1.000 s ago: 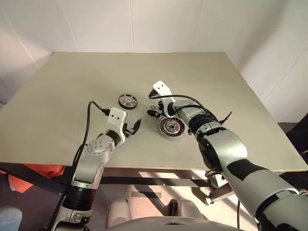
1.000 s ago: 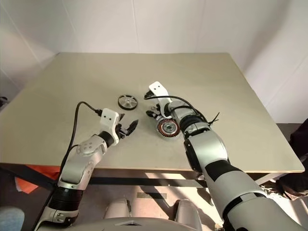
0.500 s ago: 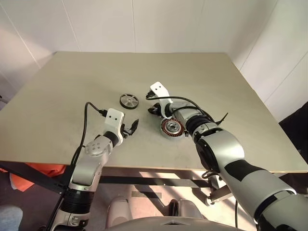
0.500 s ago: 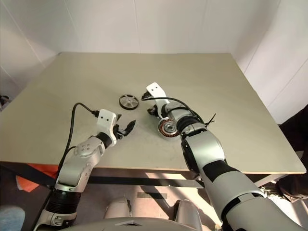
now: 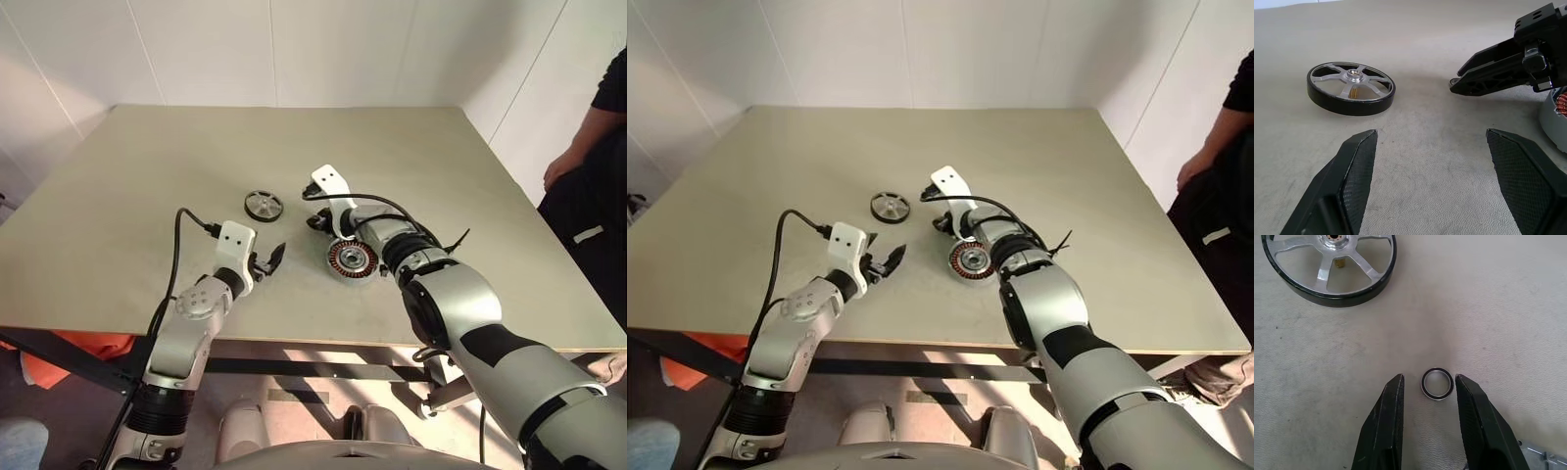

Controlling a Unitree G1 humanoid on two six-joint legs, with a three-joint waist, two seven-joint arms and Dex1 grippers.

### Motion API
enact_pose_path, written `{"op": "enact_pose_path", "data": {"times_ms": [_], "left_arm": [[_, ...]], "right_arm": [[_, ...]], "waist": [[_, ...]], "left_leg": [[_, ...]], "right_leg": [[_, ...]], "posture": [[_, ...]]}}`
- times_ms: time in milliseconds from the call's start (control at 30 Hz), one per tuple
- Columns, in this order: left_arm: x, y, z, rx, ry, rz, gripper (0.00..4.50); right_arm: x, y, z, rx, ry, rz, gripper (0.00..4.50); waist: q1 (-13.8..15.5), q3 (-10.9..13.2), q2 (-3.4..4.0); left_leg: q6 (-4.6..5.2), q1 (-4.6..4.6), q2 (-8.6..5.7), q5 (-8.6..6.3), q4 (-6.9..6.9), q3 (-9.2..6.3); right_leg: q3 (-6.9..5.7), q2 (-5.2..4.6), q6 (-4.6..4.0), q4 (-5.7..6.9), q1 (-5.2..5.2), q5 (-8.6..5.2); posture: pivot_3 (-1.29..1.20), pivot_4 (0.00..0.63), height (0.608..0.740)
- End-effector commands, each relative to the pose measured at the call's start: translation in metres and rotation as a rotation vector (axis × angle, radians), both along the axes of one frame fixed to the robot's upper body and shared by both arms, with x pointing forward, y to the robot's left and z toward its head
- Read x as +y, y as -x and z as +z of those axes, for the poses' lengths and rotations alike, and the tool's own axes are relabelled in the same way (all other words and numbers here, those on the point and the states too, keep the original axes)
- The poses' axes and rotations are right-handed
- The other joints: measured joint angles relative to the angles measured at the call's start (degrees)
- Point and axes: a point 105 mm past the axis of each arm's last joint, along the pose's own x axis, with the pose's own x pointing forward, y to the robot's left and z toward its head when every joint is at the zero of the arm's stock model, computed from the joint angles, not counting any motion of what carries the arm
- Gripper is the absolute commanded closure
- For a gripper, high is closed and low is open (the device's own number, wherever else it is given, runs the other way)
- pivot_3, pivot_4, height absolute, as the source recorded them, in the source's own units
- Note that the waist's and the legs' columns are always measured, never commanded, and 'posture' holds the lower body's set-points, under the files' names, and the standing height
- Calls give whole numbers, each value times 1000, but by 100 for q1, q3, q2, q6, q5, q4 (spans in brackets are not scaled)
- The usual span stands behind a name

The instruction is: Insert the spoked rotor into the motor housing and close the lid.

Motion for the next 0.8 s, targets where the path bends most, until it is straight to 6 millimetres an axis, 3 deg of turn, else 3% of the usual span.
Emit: {"op": "enact_pose_path", "data": {"times_ms": [33,800], "left_arm": [[-2,0,13,-50,-4,-13,750],[0,3,9,-36,-9,1,750]], "right_arm": [[-8,-3,2,-3,14,-32,2686],[5,9,-16,48,51,26,2686]], "waist": [[-2,0,0],[-15,-2,1]], "left_leg": [[0,0,0,0,0,0],[0,5,1,0,-2,0]], "right_leg": [[0,0,0,0,0,0],[1,1,0,0,2,0]], "posture": [[0,0,740],[0,0,740]]}}
